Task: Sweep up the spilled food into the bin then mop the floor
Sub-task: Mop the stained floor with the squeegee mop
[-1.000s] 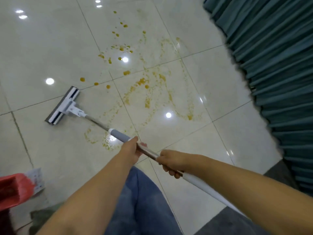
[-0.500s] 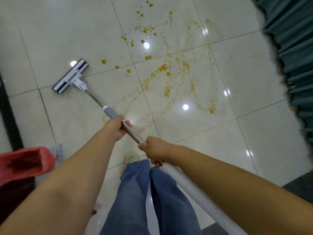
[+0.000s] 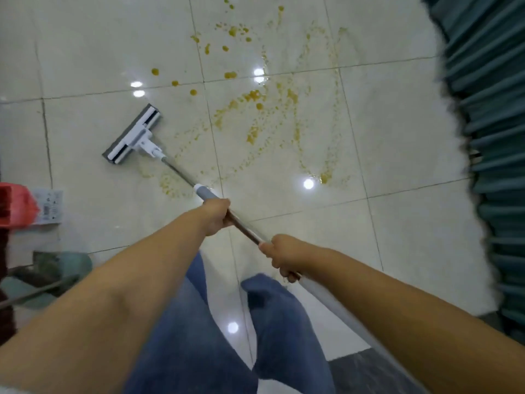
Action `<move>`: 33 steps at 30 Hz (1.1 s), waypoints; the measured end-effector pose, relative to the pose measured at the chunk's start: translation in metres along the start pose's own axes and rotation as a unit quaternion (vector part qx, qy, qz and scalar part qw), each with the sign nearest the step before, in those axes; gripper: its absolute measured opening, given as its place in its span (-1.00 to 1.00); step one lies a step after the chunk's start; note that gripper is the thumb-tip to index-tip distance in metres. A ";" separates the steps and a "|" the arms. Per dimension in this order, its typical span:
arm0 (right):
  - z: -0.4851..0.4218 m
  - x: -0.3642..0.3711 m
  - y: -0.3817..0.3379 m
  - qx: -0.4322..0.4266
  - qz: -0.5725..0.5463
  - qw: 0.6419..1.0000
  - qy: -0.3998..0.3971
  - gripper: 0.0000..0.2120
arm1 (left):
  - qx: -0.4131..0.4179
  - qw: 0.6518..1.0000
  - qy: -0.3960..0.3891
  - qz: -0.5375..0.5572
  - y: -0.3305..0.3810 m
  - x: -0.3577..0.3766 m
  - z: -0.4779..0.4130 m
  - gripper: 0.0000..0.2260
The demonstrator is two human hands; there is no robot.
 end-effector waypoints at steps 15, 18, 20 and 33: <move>0.126 -0.113 0.225 0.082 0.122 0.988 0.041 -0.78 | -0.196 0.954 -0.125 0.187 -0.144 0.219 0.098 -0.83; 0.112 -0.094 0.184 0.069 0.119 0.990 0.033 -0.79 | -0.184 0.959 -0.102 0.189 -0.124 0.181 0.085 -0.85; 0.098 -0.083 0.149 0.061 0.109 0.992 0.022 -0.78 | -0.172 0.964 -0.093 0.182 -0.102 0.150 0.073 -0.85; -0.041 0.021 -0.192 -0.023 0.102 0.994 -0.026 -0.66 | 0.016 0.939 0.093 0.331 0.100 -0.148 -0.038 -0.79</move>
Point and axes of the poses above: each hand's wrist, its own z-axis away from the middle knuckle, its own x-axis out of the palm, y = z × x, the point moved 8 cm from there along -z, towards the middle knuckle, and after that the axes turned 3 degrees about y, right-handed, at the moved point
